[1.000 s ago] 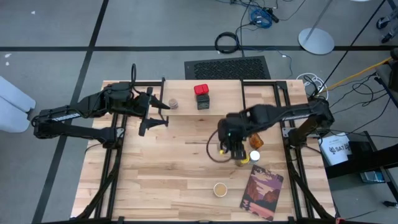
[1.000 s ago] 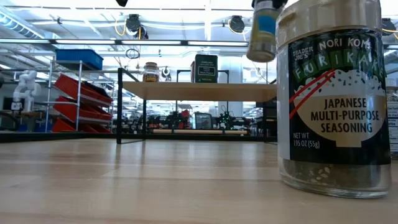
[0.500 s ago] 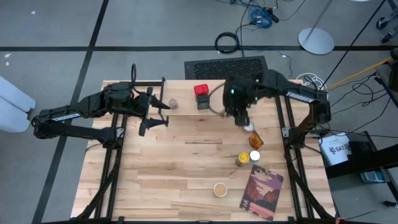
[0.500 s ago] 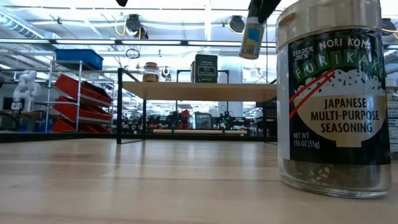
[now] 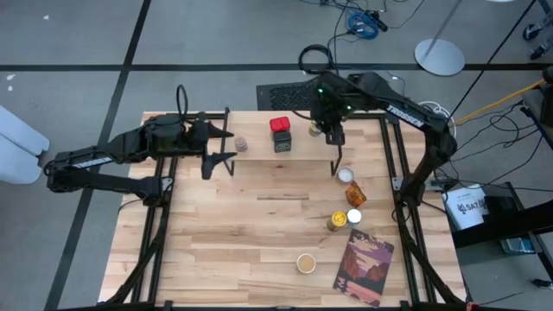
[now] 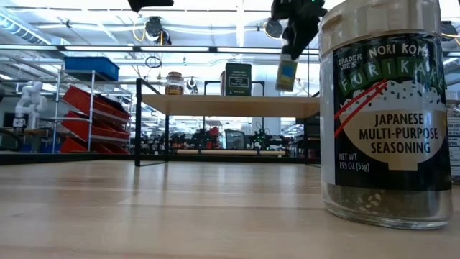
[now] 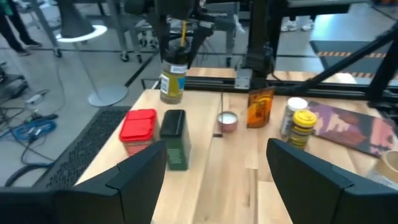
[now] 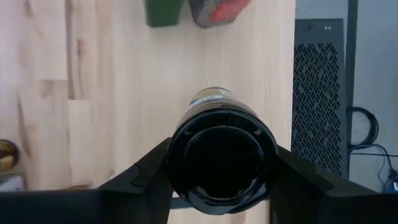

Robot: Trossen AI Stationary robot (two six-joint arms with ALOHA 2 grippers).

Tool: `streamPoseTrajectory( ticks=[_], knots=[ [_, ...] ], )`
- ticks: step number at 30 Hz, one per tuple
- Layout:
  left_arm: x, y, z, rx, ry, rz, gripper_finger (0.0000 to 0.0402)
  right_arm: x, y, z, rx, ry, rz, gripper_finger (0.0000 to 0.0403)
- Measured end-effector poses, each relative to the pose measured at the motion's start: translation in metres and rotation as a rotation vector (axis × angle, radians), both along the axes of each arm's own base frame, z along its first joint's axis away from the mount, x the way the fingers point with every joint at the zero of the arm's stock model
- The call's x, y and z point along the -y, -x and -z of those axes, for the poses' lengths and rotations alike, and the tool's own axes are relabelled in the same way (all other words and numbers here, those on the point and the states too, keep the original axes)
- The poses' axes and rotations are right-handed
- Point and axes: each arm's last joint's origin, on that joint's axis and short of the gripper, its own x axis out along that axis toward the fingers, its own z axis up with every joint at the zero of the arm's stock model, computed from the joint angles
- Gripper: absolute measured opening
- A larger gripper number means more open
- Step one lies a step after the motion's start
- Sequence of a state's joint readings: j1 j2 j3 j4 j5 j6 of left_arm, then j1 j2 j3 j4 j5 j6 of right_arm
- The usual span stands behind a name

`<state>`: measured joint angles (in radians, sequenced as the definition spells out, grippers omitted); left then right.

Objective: Shelf spices
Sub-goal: Put the dark yellow spice bottle on the shelf

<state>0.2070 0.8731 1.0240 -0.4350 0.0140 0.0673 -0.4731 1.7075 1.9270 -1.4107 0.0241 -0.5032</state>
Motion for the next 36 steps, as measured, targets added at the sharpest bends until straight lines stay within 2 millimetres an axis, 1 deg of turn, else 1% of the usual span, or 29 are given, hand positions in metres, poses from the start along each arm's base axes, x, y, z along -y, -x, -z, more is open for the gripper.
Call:
streamPoseTrajectory(
  ticks=[4,9,17,22,36],
  knots=[
    [-0.001,-0.006,0.004,-0.023,0.01,-0.009,0.0286,0.011,-0.009,0.014,-0.042,-0.008,-0.026,0.0201],
    [0.001,-0.018,0.011,-0.066,0.016,0.013,0.0286,0.016,-0.018,0.026,-0.076,-0.025,-0.043,0.0201],
    [0.004,-0.029,0.018,-0.106,0.011,0.029,0.0286,0.016,-0.019,0.027,-0.07,-0.039,-0.071,0.0201],
    [0.004,-0.029,0.018,-0.108,0.003,0.009,0.0286,0.015,-0.019,0.027,-0.062,-0.058,-0.101,0.0201],
    [0.004,-0.029,0.018,-0.102,0.002,0.007,0.0286,0.015,-0.019,0.026,-0.063,-0.048,-0.109,0.0205]
  ],
)
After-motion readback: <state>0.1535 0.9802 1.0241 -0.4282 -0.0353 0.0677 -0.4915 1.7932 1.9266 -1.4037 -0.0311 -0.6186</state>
